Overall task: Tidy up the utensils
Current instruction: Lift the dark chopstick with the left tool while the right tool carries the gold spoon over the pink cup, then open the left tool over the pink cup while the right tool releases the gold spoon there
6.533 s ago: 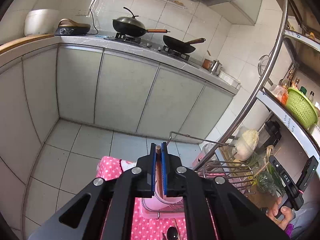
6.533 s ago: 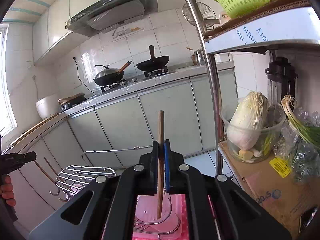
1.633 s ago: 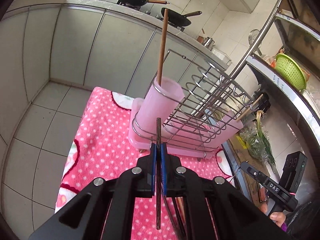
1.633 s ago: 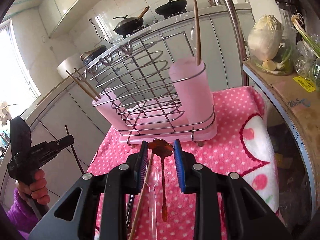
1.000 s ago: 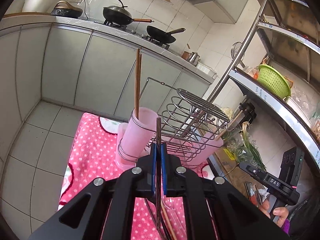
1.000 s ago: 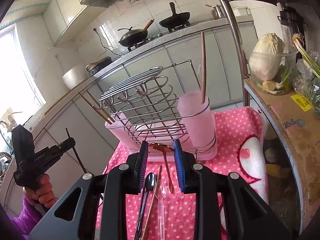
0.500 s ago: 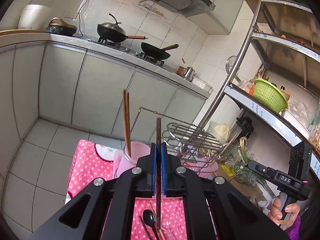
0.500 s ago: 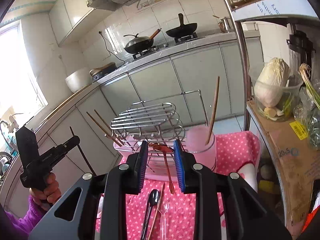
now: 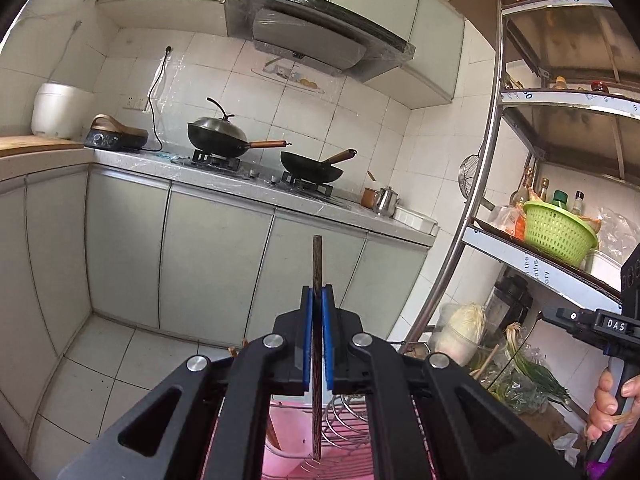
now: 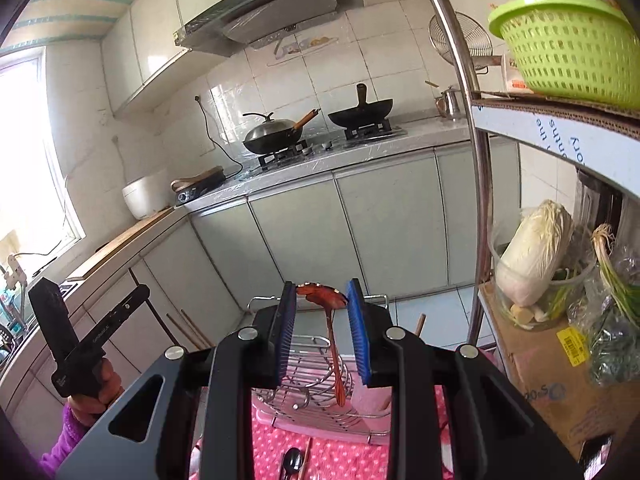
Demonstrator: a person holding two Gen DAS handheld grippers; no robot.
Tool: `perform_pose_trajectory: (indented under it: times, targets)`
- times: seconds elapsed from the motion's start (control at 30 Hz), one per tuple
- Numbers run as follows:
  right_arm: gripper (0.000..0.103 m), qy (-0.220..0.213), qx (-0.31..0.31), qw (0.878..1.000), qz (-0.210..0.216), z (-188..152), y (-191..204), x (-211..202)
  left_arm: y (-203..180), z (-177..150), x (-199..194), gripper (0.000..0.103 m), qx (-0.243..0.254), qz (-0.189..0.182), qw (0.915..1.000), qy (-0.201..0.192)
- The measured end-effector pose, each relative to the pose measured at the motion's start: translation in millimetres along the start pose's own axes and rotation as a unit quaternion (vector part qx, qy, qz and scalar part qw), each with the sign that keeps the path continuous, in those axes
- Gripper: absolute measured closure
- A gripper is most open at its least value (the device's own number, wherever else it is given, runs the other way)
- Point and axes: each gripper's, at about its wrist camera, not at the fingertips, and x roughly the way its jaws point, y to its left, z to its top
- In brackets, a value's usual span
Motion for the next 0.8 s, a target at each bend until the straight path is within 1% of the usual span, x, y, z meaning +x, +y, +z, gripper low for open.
perform_pose_trajectory:
  times: [0.1,0.17,0.27,0.33,0.4,0.53,0.7,0.8]
  targets:
    - [0.076,-0.004,-0.006,1.000,-0.012,7,-2,8,-1,-4,15,0.099,0.006,0.008,0.9999,0.003]
    - [0.076,-0.001,-0.002,1.000,-0.017,6,-8,15,-3,-13,25,0.099,0.019,0.020,0.9996,0.005]
    - [0.076,0.008,0.002,1.000,-0.023,-5,-17,28,-4,-30,35,0.099,0.035,0.030,0.9989,0.005]
    - [0.076,0.012,0.003,0.999,-0.037,-15,-22,36,-4,-42,41,0.099,0.044,0.036,0.9983,0.010]
    - [0.076,0.020,0.006,0.999,-0.038,-25,-27,43,-3,-53,46,0.099,0.050,0.044,0.9976,0.019]
    - [0.076,0.041,0.019,0.998,-0.039,-45,-34,53,7,-70,49,0.099,0.030,0.046,0.9977,0.039]
    - [0.076,0.060,0.045,0.997,-0.035,-76,-39,55,22,-88,32,0.099,-0.016,0.046,0.9977,0.046]
    - [0.076,0.066,0.062,0.995,-0.038,-92,-44,55,32,-95,24,0.099,-0.043,0.056,0.9963,0.048]
